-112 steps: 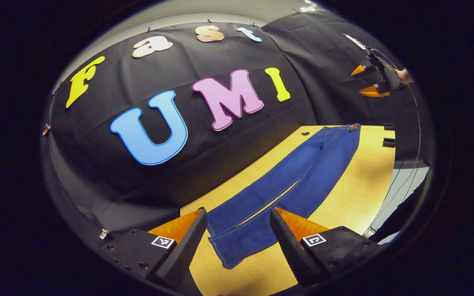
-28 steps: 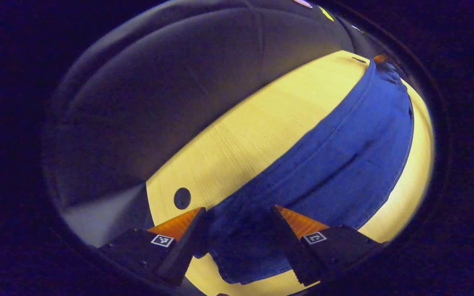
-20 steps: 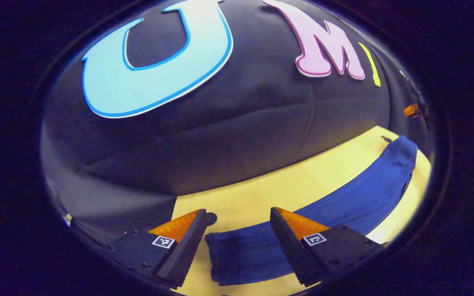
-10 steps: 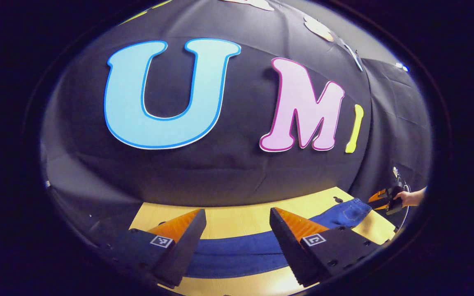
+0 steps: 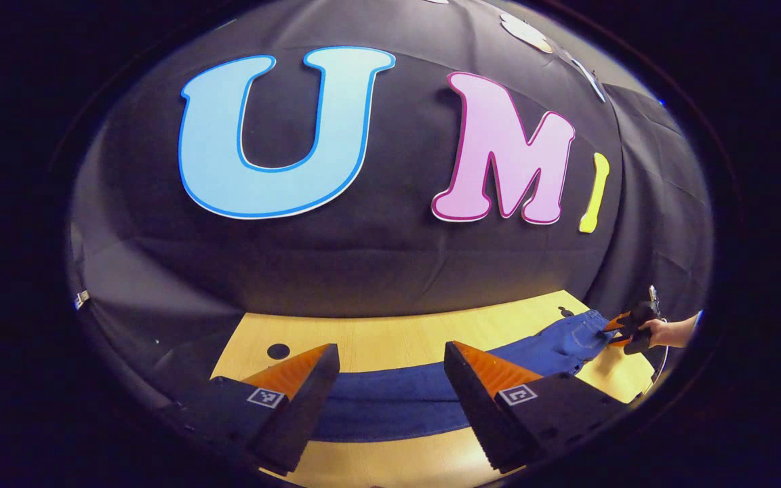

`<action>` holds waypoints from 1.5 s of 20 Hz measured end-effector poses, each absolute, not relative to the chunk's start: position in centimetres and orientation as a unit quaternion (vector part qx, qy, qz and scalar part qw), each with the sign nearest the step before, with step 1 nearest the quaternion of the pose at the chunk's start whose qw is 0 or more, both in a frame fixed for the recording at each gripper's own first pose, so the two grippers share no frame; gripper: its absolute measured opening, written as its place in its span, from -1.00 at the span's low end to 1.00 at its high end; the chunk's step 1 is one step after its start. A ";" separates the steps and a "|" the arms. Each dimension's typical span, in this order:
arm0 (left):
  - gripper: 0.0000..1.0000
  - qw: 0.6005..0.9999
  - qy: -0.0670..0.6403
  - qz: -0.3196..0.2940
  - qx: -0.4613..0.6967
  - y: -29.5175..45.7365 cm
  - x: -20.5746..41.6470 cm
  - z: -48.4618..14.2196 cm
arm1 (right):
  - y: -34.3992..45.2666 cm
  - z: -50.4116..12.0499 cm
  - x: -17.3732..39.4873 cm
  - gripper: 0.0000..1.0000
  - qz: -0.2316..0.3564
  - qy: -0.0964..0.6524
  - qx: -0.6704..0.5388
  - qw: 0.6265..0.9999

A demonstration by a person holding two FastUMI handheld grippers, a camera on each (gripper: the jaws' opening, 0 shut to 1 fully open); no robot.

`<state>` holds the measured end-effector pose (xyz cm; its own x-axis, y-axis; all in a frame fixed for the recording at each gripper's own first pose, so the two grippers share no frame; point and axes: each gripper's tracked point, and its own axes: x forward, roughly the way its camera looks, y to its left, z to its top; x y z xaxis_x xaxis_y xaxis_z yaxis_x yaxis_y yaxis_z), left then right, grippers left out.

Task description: Grasp the waist and the cuffs of the jeans and fold them to make the two legs overlap; first hold the waist and fold one-third of the jeans toward the cuffs, then hold the cuffs and fold the remaining one-third in the same direction to finish folding.

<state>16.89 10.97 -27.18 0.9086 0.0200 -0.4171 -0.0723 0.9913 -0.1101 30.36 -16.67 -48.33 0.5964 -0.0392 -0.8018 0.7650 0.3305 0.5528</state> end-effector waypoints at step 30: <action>0.96 0.955 0.257 0.091 -0.119 19.3 4.3 -31.0 | 9.7 -16.8 28.6 -0.92 0.149 0.238 0.316 0.906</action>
<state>4.28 19.31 -30.99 0.8517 0.1131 -0.5118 -0.2354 0.9549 -0.1807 28.65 9.71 -16.80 0.8424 0.4201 -0.3375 -0.1196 0.7564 0.6431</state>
